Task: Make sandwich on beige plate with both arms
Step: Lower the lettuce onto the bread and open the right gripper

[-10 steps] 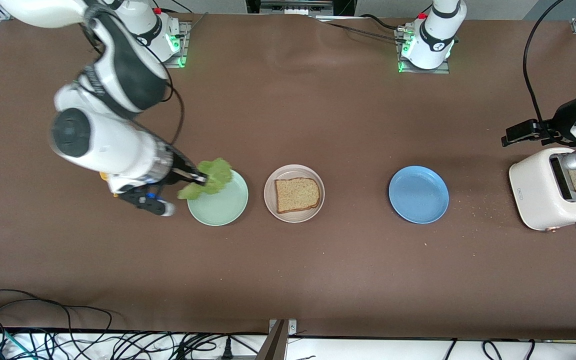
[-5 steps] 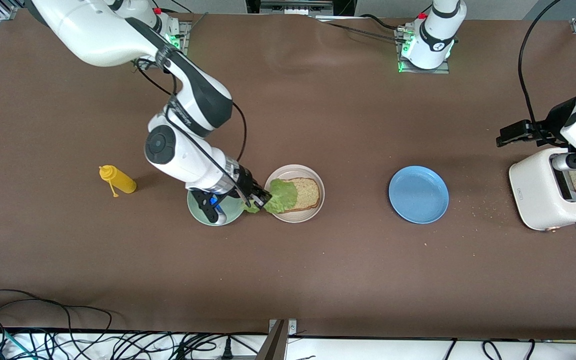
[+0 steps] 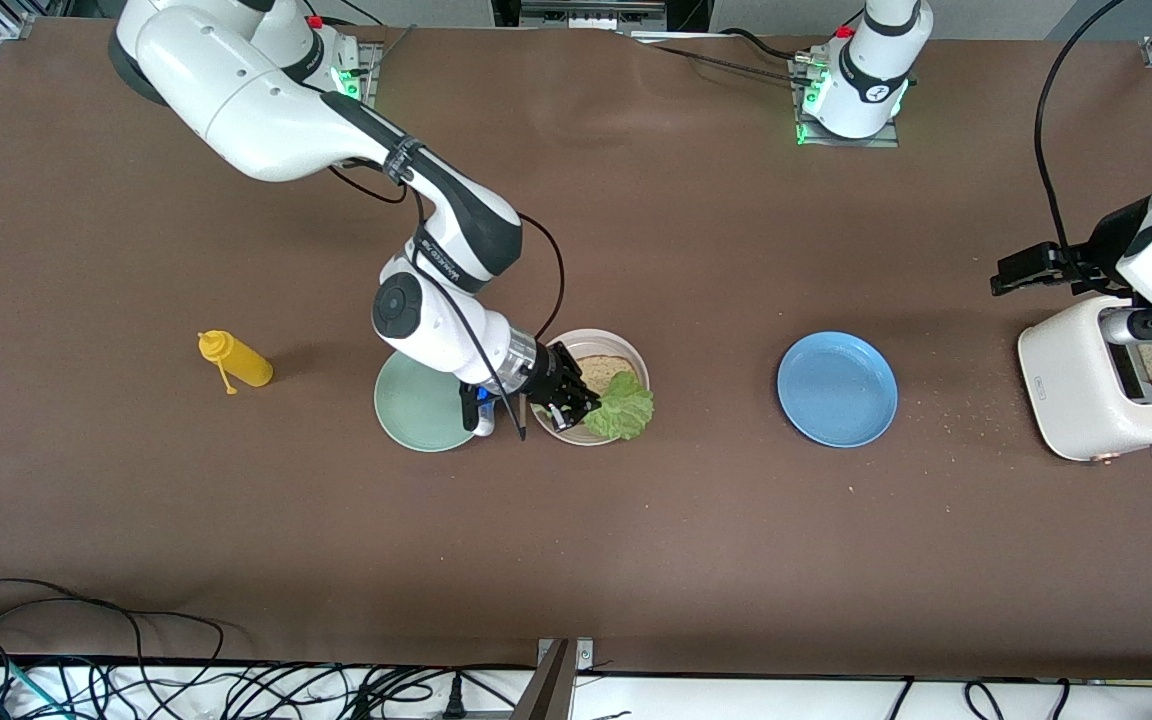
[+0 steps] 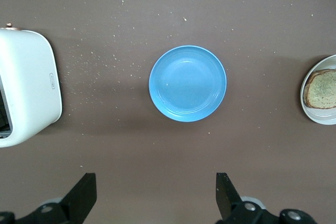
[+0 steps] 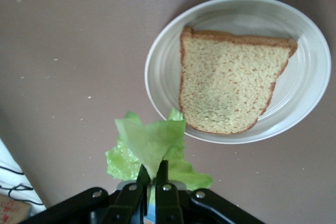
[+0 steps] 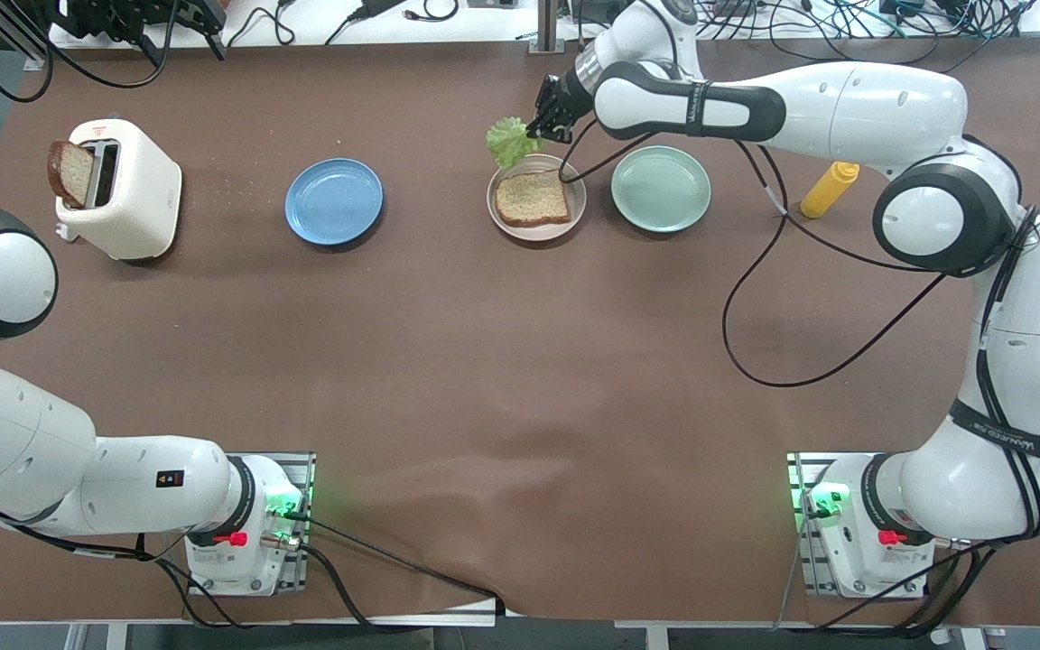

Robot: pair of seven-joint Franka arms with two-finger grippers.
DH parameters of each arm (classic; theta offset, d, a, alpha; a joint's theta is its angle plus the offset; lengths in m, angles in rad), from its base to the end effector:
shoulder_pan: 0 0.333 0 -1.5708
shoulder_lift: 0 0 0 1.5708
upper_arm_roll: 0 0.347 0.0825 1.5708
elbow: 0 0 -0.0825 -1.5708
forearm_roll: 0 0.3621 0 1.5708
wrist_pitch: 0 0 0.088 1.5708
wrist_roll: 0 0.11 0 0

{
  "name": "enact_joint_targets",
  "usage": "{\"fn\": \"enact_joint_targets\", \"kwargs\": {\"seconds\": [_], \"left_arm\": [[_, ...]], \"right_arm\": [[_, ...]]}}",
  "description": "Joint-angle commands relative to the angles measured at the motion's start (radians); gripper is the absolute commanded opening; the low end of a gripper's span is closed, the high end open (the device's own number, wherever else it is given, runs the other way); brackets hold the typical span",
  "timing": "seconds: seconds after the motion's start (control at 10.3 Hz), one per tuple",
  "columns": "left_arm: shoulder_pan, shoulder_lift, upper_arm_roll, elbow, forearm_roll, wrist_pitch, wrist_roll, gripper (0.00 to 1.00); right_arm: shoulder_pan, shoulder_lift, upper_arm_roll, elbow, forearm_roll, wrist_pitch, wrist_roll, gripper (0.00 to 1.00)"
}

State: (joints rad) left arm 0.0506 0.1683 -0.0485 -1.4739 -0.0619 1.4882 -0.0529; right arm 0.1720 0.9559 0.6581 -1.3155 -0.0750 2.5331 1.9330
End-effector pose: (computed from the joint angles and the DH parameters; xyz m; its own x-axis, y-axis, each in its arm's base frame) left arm 0.5766 -0.0035 0.5959 0.9865 0.0492 -0.1565 0.0594 -0.9963 0.0616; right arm 0.6408 0.4506 0.3053 0.2001 -0.8187 -0.5382 -0.9775 -0.1292 -0.1669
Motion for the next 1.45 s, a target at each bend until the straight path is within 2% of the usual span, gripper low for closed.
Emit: {"fn": "enact_joint_targets", "kwargs": {"seconds": [0.0, 0.29, 0.78, 0.87, 0.97, 1.36], "left_arm": [[-0.006, 0.014, 0.002, 0.032, 0.031, -0.014, 0.013, 1.0], [-0.006, 0.014, 0.002, 0.032, 0.031, -0.016, 0.01, 1.0], [-0.006, 0.014, 0.002, 0.032, 0.031, -0.016, 0.01, 1.0], [-0.006, 0.014, 0.002, 0.032, 0.033, -0.016, 0.005, 1.0], [-0.005, 0.014, 0.002, 0.032, 0.033, -0.014, 0.005, 1.0], [-0.006, 0.014, 0.002, 0.032, 0.033, -0.016, 0.005, 1.0]], "right_arm": [[0.014, 0.037, 0.001, 0.024, 0.015, 0.0, 0.058, 0.0], [0.009, 0.053, 0.001, 0.002, 0.046, -0.023, 0.066, 0.0], [0.02, 0.086, 0.0, -0.002, 0.044, -0.024, 0.067, 0.0], [0.02, 0.086, -0.002, -0.002, 0.04, -0.024, 0.067, 0.2], [0.02, 0.086, -0.002, -0.002, 0.038, -0.025, 0.067, 0.5], [0.0, 0.037, 0.003, 0.013, 0.038, -0.138, 0.069, 0.79]]}}
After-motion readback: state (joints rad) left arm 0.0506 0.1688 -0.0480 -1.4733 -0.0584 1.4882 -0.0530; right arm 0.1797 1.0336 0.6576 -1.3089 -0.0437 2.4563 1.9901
